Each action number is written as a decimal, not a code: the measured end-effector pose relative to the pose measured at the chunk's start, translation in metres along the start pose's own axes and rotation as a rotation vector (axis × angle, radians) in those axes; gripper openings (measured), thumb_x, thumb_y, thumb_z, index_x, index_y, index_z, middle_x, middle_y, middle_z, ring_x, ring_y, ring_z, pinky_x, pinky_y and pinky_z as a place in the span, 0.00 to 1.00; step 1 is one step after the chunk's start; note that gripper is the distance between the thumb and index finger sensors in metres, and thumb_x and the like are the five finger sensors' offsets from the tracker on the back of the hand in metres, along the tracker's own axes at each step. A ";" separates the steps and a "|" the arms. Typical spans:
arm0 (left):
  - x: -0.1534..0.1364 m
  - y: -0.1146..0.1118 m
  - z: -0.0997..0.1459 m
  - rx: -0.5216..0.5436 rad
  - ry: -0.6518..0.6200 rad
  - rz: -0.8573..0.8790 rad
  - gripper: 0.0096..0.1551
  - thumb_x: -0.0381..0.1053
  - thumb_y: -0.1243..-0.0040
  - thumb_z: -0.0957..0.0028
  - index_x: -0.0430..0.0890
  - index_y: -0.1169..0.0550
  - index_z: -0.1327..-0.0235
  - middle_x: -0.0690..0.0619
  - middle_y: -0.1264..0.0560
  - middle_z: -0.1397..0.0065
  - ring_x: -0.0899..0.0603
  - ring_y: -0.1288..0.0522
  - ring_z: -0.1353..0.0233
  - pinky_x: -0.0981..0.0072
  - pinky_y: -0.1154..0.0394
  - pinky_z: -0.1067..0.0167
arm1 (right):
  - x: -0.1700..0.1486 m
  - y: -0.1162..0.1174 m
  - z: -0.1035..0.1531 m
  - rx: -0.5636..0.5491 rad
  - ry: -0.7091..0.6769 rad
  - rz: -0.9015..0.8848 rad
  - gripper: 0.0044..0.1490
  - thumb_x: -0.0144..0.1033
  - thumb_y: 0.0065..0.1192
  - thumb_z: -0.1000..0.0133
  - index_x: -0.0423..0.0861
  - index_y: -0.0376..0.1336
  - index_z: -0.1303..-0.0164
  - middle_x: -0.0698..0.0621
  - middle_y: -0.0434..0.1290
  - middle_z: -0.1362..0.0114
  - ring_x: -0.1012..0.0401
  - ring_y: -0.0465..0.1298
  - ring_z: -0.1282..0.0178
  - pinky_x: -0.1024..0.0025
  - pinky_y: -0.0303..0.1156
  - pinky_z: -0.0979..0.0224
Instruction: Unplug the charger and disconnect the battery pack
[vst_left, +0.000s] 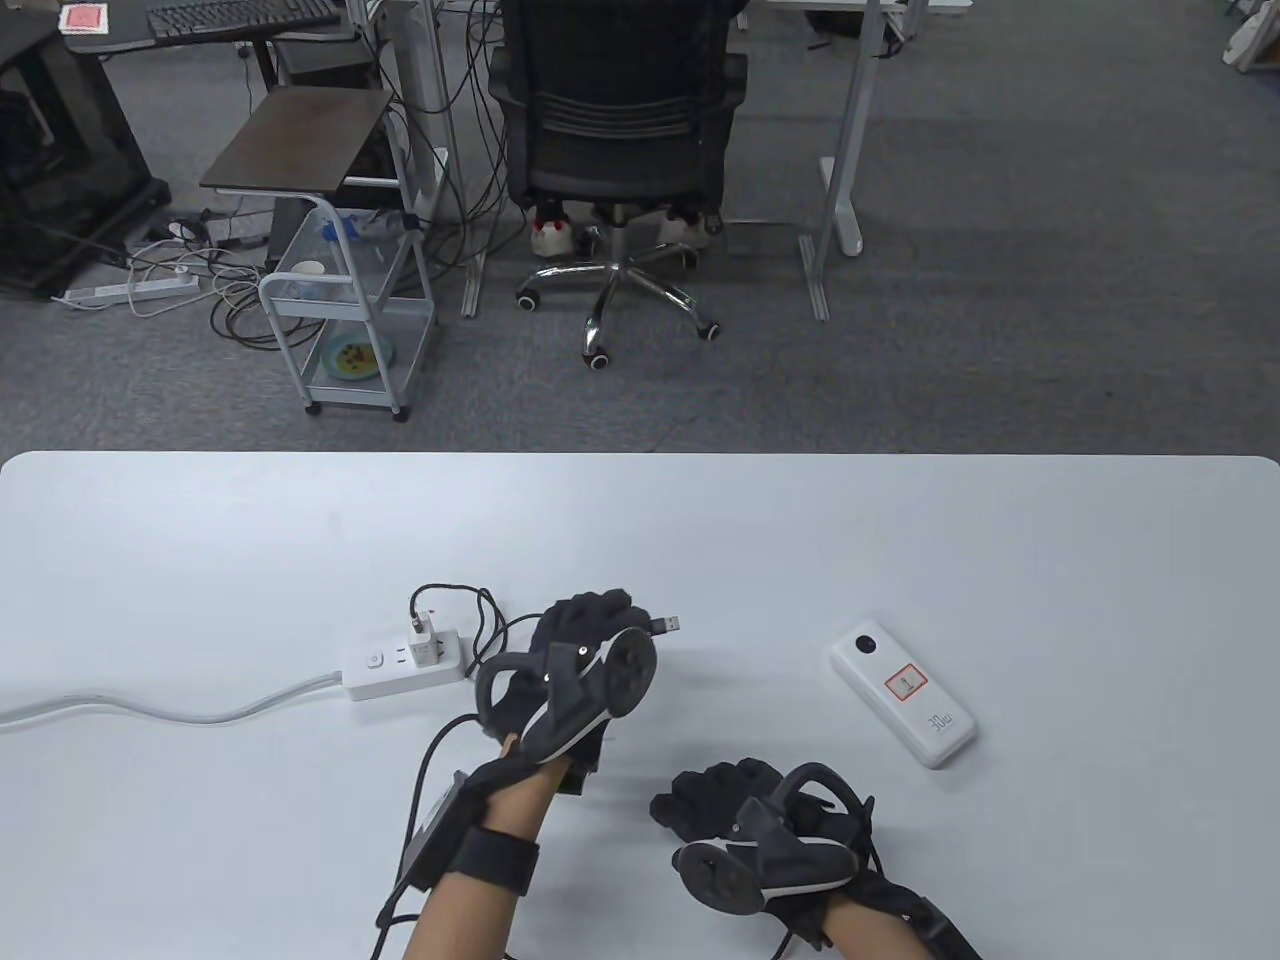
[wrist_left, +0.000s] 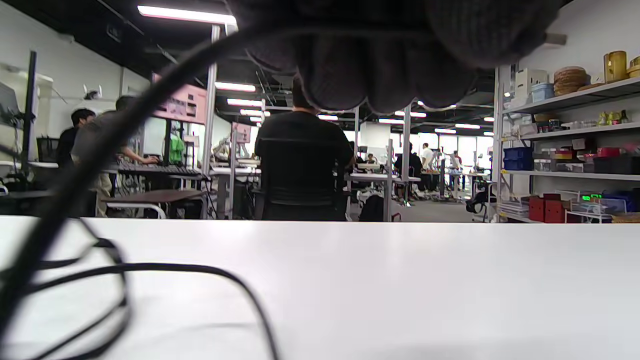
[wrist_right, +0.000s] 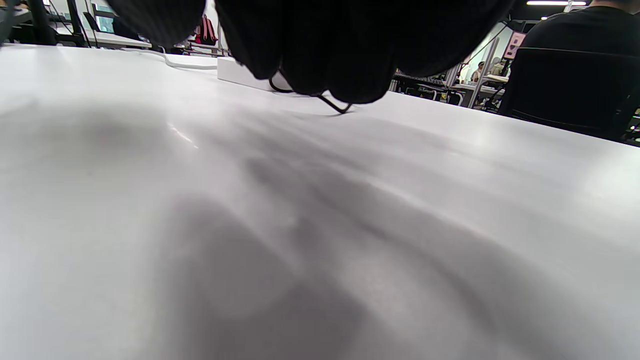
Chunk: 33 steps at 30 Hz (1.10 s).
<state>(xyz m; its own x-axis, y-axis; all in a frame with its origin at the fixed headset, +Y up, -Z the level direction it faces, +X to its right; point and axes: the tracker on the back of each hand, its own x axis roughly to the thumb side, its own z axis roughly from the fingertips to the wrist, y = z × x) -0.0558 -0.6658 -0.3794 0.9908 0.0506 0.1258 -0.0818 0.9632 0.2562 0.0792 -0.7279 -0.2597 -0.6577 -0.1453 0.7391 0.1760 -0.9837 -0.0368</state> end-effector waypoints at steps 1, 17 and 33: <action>0.005 -0.003 -0.006 -0.010 -0.002 -0.006 0.21 0.65 0.37 0.50 0.67 0.16 0.45 0.69 0.19 0.28 0.55 0.17 0.25 0.67 0.24 0.22 | 0.000 0.000 0.000 0.000 -0.004 0.002 0.37 0.55 0.42 0.40 0.56 0.55 0.20 0.48 0.62 0.16 0.48 0.69 0.24 0.42 0.66 0.26; 0.076 -0.079 -0.082 -0.187 0.126 -0.135 0.21 0.66 0.38 0.49 0.68 0.16 0.45 0.69 0.20 0.27 0.55 0.18 0.24 0.67 0.25 0.21 | -0.014 -0.015 0.023 0.082 0.021 -0.114 0.33 0.54 0.47 0.39 0.57 0.59 0.22 0.49 0.68 0.20 0.49 0.74 0.28 0.44 0.69 0.28; 0.099 -0.094 -0.078 -0.276 0.107 -0.124 0.20 0.67 0.37 0.51 0.69 0.16 0.47 0.70 0.19 0.28 0.56 0.17 0.25 0.67 0.24 0.22 | -0.032 -0.018 0.031 0.117 0.056 -0.162 0.32 0.50 0.49 0.39 0.56 0.60 0.23 0.48 0.68 0.19 0.48 0.73 0.28 0.42 0.69 0.27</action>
<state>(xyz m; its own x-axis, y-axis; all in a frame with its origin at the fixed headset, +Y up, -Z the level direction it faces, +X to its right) 0.0582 -0.7310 -0.4655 0.9983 -0.0587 0.0050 0.0587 0.9982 -0.0086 0.1196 -0.7021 -0.2615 -0.7233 0.0055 0.6906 0.1461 -0.9761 0.1607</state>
